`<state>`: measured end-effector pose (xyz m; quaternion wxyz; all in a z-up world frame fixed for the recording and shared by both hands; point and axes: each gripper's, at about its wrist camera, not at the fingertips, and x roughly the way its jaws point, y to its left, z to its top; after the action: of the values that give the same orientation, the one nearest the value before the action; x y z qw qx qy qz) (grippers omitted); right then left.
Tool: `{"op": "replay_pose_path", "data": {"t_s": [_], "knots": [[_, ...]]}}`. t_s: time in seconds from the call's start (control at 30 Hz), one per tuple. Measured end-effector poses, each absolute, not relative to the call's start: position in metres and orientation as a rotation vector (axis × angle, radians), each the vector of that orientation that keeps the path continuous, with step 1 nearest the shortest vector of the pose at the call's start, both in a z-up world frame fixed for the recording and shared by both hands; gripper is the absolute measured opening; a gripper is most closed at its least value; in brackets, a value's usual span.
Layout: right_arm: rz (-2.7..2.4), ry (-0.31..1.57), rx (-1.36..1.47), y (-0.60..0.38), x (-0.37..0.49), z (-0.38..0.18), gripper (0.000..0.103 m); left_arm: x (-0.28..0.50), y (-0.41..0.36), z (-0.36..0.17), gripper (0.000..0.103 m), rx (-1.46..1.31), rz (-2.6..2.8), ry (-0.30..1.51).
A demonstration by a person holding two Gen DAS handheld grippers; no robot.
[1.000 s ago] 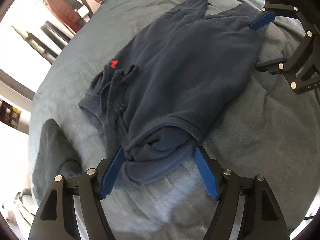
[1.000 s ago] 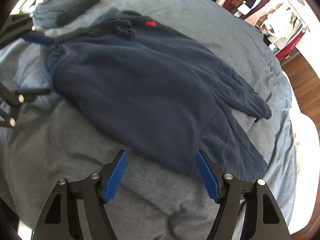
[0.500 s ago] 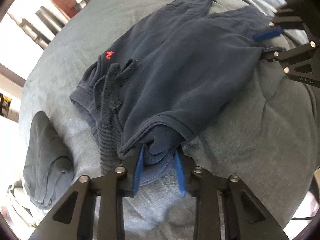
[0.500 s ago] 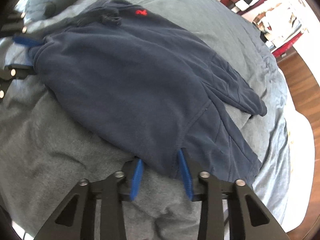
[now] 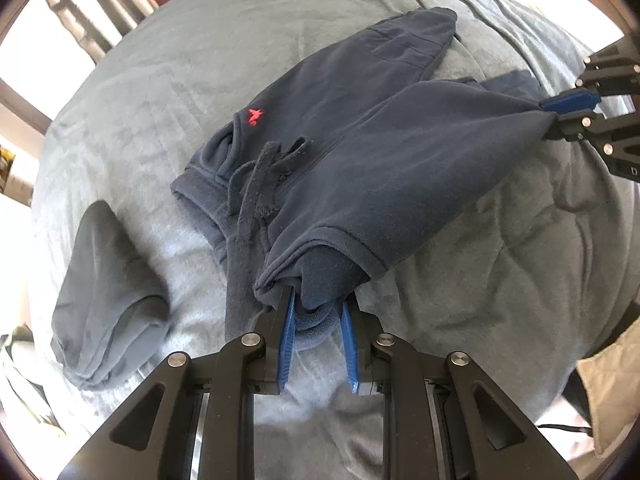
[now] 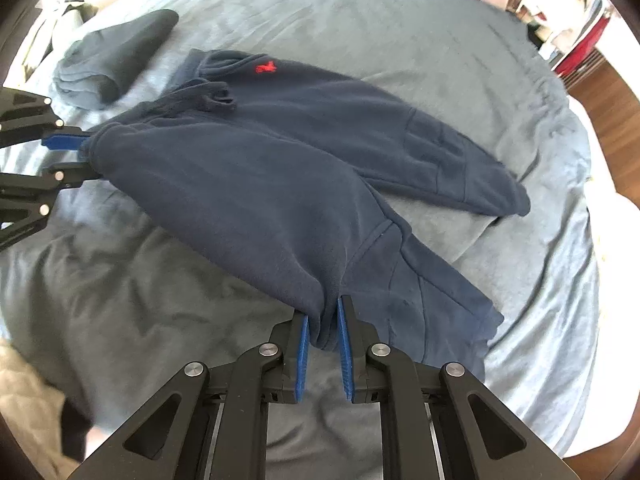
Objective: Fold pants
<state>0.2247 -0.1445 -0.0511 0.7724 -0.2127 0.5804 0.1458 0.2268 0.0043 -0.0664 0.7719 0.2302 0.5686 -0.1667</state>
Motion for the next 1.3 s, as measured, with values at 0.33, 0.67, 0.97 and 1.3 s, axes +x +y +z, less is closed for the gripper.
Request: {"op": "replay_pose_path", "data": {"t_s": [0.33, 0.67, 0.97, 1.3], "knots": [[0.406, 1.435, -0.402, -0.151, 0.272, -0.038, 0.014, 0.265, 0.015, -0.048, 0.021, 0.339, -0.367, 1.345], [0.44, 1.449, -0.397, -0.15, 0.35, -0.04, 0.014, 0.33, 0.022, -0.039, 0.02, 0.298, -0.374, 1.31], [0.421, 1.43, -0.385, -0.149, 0.42, -0.06, 0.014, 0.376, 0.031, -0.059, 0.02, 0.275, -0.348, 1.286], [0.397, 1.44, -0.35, -0.139, 0.484, -0.096, 0.014, 0.413, 0.045, -0.09, 0.02, 0.238, -0.308, 1.291]]}}
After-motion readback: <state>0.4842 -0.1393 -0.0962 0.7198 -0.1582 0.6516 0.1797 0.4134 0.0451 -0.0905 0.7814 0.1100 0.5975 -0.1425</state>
